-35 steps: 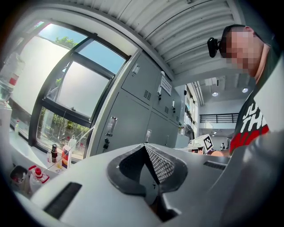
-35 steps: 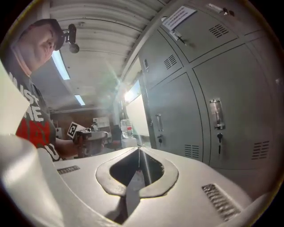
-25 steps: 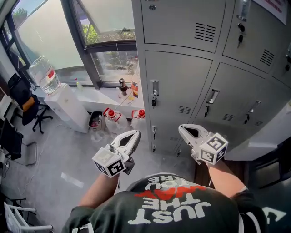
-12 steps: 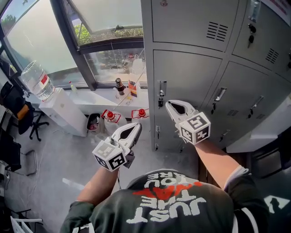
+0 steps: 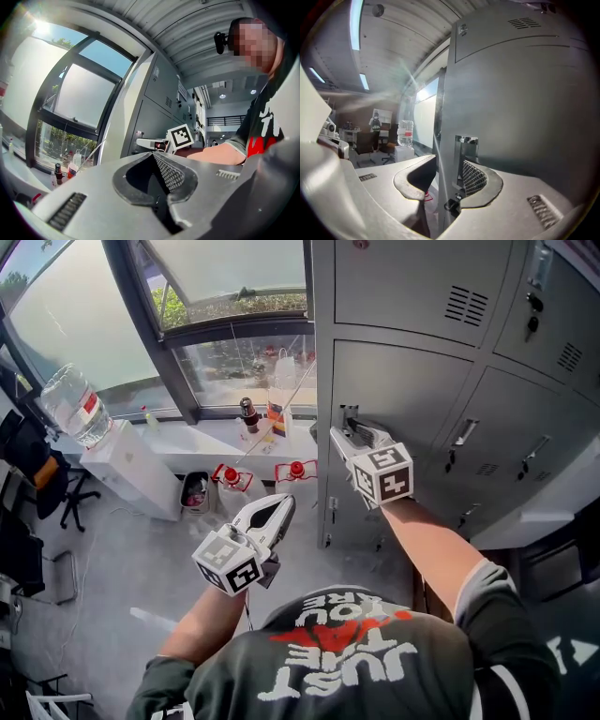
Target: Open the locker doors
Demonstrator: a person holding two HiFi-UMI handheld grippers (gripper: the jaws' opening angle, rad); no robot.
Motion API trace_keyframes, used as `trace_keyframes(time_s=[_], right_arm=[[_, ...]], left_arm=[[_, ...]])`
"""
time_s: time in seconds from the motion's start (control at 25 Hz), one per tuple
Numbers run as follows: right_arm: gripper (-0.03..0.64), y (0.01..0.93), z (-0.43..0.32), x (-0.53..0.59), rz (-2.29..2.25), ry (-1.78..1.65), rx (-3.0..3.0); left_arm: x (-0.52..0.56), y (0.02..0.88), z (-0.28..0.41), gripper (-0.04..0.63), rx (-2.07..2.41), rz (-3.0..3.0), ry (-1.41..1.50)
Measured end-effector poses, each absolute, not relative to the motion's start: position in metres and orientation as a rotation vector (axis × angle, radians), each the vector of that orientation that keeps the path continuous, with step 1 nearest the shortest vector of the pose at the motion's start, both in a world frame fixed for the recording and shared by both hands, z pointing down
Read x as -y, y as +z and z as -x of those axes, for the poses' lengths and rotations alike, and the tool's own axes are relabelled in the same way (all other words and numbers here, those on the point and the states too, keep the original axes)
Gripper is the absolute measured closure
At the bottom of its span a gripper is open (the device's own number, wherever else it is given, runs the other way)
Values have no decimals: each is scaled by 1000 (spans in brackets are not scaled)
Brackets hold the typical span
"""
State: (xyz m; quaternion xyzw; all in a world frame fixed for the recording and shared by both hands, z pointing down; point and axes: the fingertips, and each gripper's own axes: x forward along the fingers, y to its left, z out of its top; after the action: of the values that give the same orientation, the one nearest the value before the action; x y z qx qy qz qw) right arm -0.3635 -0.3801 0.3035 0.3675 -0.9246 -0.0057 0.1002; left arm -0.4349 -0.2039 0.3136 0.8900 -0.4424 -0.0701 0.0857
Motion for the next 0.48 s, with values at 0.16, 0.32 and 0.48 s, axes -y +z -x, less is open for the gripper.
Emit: trace_keyframes(time_s=[0.16,0.32,0.48], right_arm=[[425,305,367,387,-1180,19,2702],[397,305,372,393,-1235,23,2670],[396,305,382,397,-1240,9,2656]], left_arm=[[198,317,446,597,1318,-2642,-219],[194,320,453,598,1308,-2637,-220],[190,321,459,598,1301,-2635,-224]])
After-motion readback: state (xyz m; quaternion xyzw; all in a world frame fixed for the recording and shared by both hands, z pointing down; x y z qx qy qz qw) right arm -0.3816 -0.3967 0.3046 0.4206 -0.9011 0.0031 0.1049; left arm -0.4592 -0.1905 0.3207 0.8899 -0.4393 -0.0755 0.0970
